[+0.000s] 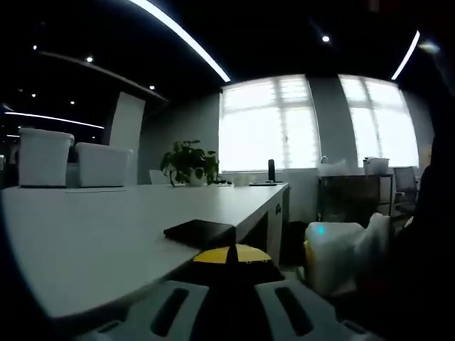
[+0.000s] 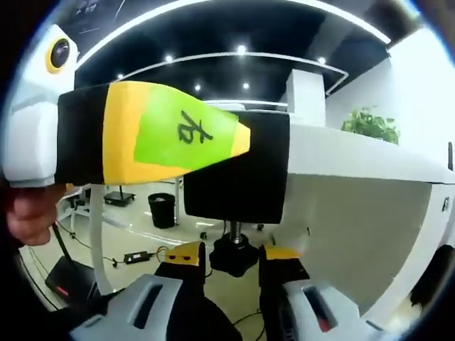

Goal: Clamp the fixed fixture on the desktop, loosen the retaining clip, secure it to the edge of the desk, and tighten the retaining clip.

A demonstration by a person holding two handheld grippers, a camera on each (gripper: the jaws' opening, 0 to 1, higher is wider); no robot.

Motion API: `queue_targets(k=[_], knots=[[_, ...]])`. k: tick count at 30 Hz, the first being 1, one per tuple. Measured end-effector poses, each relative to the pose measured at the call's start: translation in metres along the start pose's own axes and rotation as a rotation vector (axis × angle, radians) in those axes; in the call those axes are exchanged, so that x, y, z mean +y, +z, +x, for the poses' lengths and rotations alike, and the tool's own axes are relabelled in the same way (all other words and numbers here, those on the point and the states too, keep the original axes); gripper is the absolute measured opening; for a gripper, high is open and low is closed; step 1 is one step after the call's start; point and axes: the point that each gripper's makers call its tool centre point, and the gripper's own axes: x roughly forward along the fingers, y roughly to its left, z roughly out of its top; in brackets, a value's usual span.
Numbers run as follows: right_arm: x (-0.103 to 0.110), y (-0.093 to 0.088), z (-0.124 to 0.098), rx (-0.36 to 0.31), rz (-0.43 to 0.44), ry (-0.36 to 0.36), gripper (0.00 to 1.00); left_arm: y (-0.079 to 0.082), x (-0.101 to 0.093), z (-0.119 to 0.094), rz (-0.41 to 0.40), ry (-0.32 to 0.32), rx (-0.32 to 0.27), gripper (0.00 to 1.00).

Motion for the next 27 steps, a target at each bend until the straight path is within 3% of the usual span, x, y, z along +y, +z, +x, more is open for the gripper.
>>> queue_targets(k=[3, 10, 17, 23, 24, 27], knots=[[-0.001, 0.003, 0.000, -0.012, -0.020, -0.015, 0.23, 0.000, 0.000, 0.000, 0.002, -0.002, 0.002, 0.01], [-0.002, 0.003, 0.004, -0.019, 0.002, 0.034, 0.22, 0.000, 0.000, 0.000, 0.006, -0.002, 0.002, 0.01], [0.004, 0.004, 0.008, -0.033, -0.077, 0.303, 0.21, -0.001, 0.000, 0.001, 0.030, -0.003, 0.012, 0.01], [0.011, 0.003, 0.006, -0.050, -0.138, 0.627, 0.21, -0.001, 0.001, 0.002, 0.039, 0.004, 0.016, 0.01], [0.012, 0.002, 0.007, -0.032, -0.108, 0.674, 0.21, -0.001, 0.001, 0.002, 0.039, 0.003, 0.015, 0.01], [0.015, 0.002, 0.007, -0.038, -0.127, 0.775, 0.21, -0.002, 0.001, 0.002, 0.043, 0.005, 0.014, 0.01]])
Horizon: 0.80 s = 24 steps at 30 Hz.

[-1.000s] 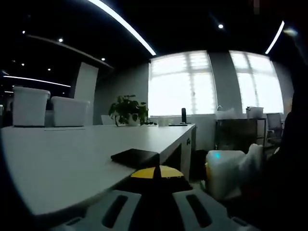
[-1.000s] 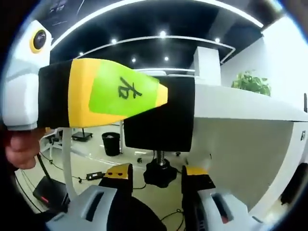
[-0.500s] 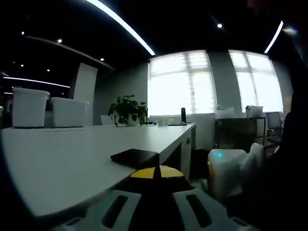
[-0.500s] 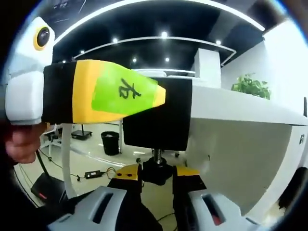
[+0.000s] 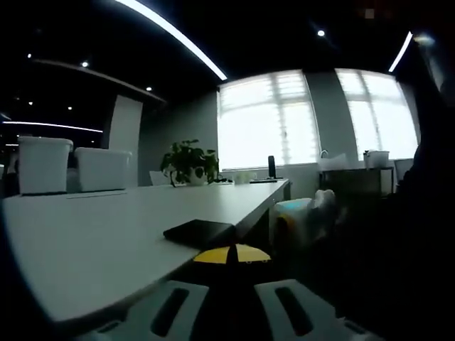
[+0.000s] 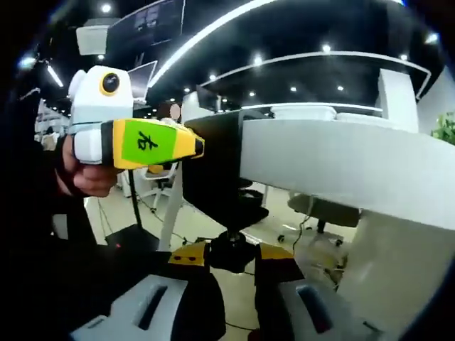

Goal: Clamp the fixed fixture on the desktop, loosen the retaining clip, secure it to the edge of the desk, and tighten the retaining clip.

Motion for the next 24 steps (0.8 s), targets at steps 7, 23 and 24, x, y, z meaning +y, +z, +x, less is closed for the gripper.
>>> queue_targets(k=[7, 23, 24], knots=[[0.004, -0.002, 0.002, -0.002, -0.053, 0.129, 0.21, 0.000, -0.001, 0.000, 0.009, 0.000, 0.002, 0.01], [-0.004, -0.011, -0.008, -0.027, 0.193, -0.306, 0.37, 0.001, -0.001, 0.002, -0.011, -0.002, 0.002, 0.01], [-0.003, -0.011, -0.014, -0.028, 0.220, -0.356, 0.37, 0.001, -0.002, 0.002, -0.008, 0.000, 0.004, 0.01]])
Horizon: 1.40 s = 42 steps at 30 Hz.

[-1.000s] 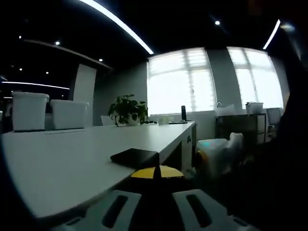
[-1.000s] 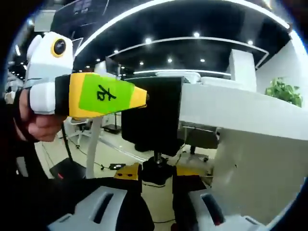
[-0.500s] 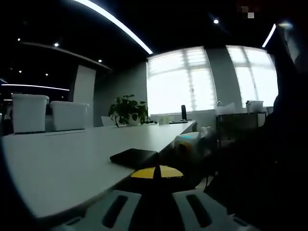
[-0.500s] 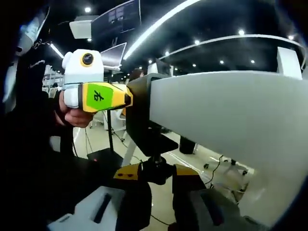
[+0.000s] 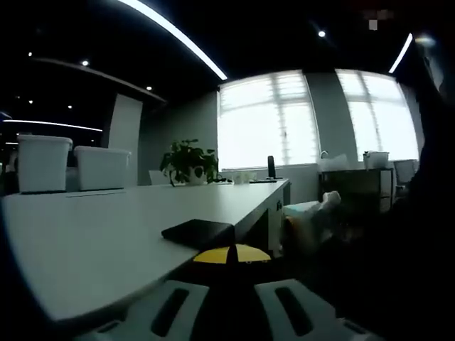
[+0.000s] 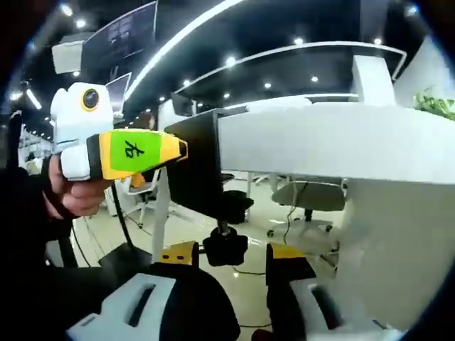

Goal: Clamp the fixed fixture on the desktop, loosen the retaining clip, secure it to the edge of the desk, and tighten the retaining clip.

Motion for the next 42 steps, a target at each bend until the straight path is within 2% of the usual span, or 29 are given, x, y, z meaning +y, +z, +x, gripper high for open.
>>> queue_targets(k=[3, 6, 7, 8, 10, 12, 13, 17, 19, 23, 25, 27, 31, 32, 35, 39, 42], knots=[[0.005, 0.000, -0.005, -0.005, -0.011, -0.148, 0.38, 0.000, 0.000, 0.000, -0.005, 0.000, 0.002, 0.01], [0.003, 0.000, -0.003, 0.005, -0.026, -0.254, 0.42, 0.000, 0.001, -0.001, -0.022, -0.003, -0.001, 0.01], [0.001, 0.000, -0.003, 0.011, -0.031, -0.278, 0.44, 0.000, 0.001, -0.001, -0.021, -0.002, -0.001, 0.01], [-0.002, -0.006, -0.003, 0.048, -0.019, -0.316, 0.46, 0.000, 0.001, -0.001, -0.018, -0.002, 0.000, 0.01], [0.002, -0.003, 0.002, 0.036, -0.012, -0.309, 0.48, 0.000, 0.000, -0.001, -0.014, -0.002, 0.003, 0.01], [0.003, 0.002, 0.006, 0.030, -0.058, -0.317, 0.48, 0.000, 0.001, -0.001, -0.022, -0.006, 0.001, 0.01], [0.003, 0.002, 0.007, 0.033, -0.054, -0.320, 0.47, 0.000, 0.000, -0.001, -0.023, -0.007, 0.000, 0.01], [0.000, 0.002, 0.013, 0.041, -0.040, -0.334, 0.35, 0.000, 0.000, -0.001, -0.025, -0.011, -0.003, 0.01], [-0.009, 0.001, 0.008, 0.044, -0.032, -0.392, 0.25, 0.000, 0.000, -0.002, -0.025, -0.014, -0.004, 0.01], [-0.008, 0.000, 0.011, 0.057, -0.037, -0.375, 0.25, 0.000, 0.000, -0.001, -0.026, -0.015, -0.007, 0.01], [-0.008, -0.001, 0.011, 0.054, -0.033, -0.344, 0.24, 0.000, 0.000, -0.001, -0.023, -0.016, -0.006, 0.01], [-0.008, 0.000, 0.014, 0.051, -0.091, -0.274, 0.24, 0.000, 0.000, -0.001, -0.024, -0.016, -0.006, 0.01], [-0.007, 0.002, 0.015, 0.026, -0.146, -0.107, 0.24, -0.001, 0.000, 0.000, -0.009, -0.014, -0.002, 0.01], [-0.007, 0.003, 0.016, 0.035, -0.190, -0.069, 0.24, -0.001, 0.000, 0.000, -0.008, -0.014, -0.001, 0.01], [-0.003, 0.004, 0.016, 0.062, -0.212, 0.041, 0.24, -0.001, -0.001, 0.001, -0.003, -0.014, 0.000, 0.01], [0.000, 0.002, 0.023, 0.056, -0.242, 0.232, 0.24, -0.001, -0.002, 0.001, 0.010, -0.012, 0.002, 0.01], [0.008, 0.002, 0.021, 0.058, -0.250, 0.336, 0.24, -0.001, -0.002, 0.001, 0.008, -0.012, 0.000, 0.01]])
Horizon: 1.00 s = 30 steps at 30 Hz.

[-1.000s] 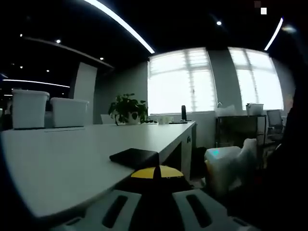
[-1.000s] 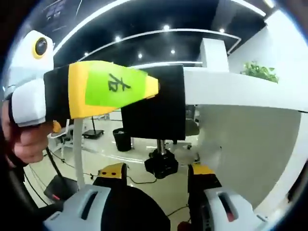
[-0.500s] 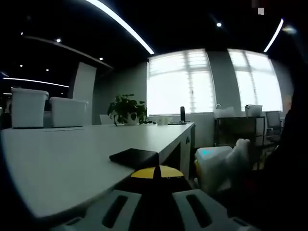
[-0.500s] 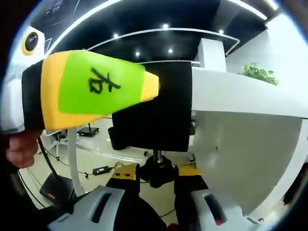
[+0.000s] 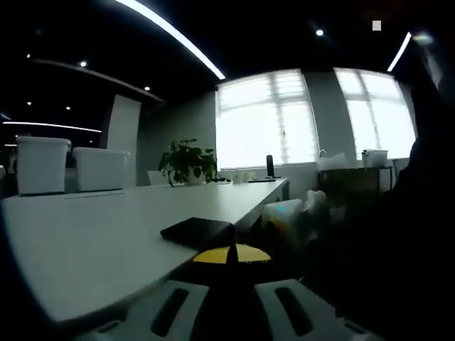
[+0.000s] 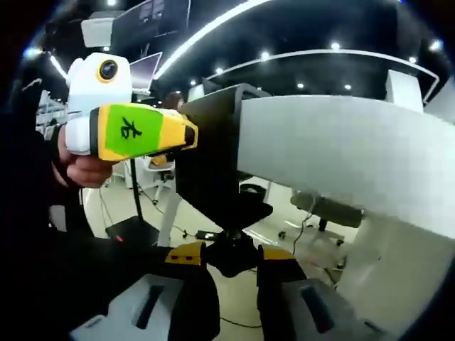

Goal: Clamp the fixed fixture on the desktop, loosen the retaining clip, secure it to the edge of the desk, and tighten the retaining clip.

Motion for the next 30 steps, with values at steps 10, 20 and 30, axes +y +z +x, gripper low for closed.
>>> queue_targets(k=[10, 20, 30], knots=[[-0.009, -0.003, 0.003, -0.020, -0.005, 0.090, 0.25, 0.001, 0.000, 0.000, -0.007, 0.001, -0.006, 0.01], [-0.012, -0.009, -0.006, 0.040, 0.110, -0.118, 0.29, 0.001, 0.000, 0.001, -0.004, 0.002, -0.004, 0.01], [0.006, 0.001, -0.023, -0.010, 0.181, -0.507, 0.48, 0.000, 0.000, 0.001, 0.001, 0.008, 0.006, 0.01]])
